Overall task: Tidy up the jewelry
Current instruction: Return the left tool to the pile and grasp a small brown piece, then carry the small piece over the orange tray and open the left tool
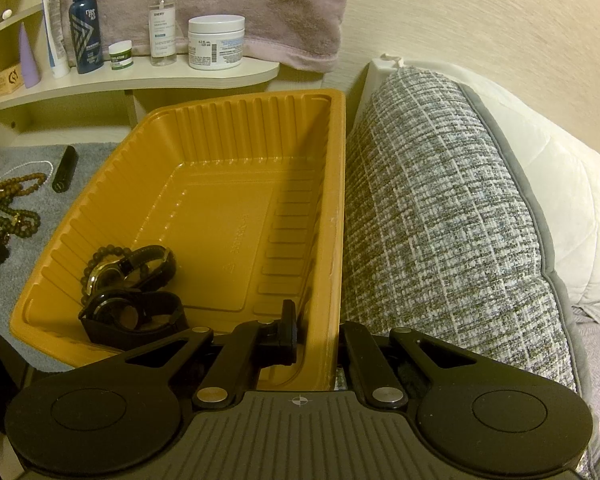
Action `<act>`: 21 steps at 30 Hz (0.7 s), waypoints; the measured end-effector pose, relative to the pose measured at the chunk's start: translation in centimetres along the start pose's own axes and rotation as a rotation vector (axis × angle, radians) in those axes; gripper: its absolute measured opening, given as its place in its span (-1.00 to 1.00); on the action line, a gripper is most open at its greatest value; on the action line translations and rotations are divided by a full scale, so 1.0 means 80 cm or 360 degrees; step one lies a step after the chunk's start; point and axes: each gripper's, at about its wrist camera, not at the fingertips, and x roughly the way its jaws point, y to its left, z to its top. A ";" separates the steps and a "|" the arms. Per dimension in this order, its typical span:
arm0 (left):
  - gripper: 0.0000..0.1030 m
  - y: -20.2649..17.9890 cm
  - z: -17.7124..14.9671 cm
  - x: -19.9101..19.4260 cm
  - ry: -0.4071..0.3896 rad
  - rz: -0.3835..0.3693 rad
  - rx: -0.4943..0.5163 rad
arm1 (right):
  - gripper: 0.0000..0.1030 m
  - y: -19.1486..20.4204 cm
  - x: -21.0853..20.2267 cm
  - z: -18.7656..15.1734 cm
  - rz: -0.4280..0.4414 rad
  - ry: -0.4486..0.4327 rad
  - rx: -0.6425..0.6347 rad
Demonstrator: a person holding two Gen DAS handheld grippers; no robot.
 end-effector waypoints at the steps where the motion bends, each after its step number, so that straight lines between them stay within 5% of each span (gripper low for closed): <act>1: -0.66 0.000 0.001 0.001 -0.0004 0.0004 0.0000 | -0.92 0.000 0.000 0.000 0.0000 0.0001 0.0001; 9: -0.66 -0.004 0.011 0.018 -0.0012 0.0053 0.0069 | -0.92 0.000 0.001 0.001 0.0000 0.0002 -0.0006; 13: -0.93 -0.007 0.013 0.017 0.0001 0.0047 0.0087 | -0.92 0.000 0.001 0.001 0.0001 0.0001 -0.0006; 21: -0.92 -0.006 0.020 -0.013 -0.0059 -0.0027 0.0019 | -0.92 0.000 0.001 0.001 0.0002 -0.0002 -0.0010</act>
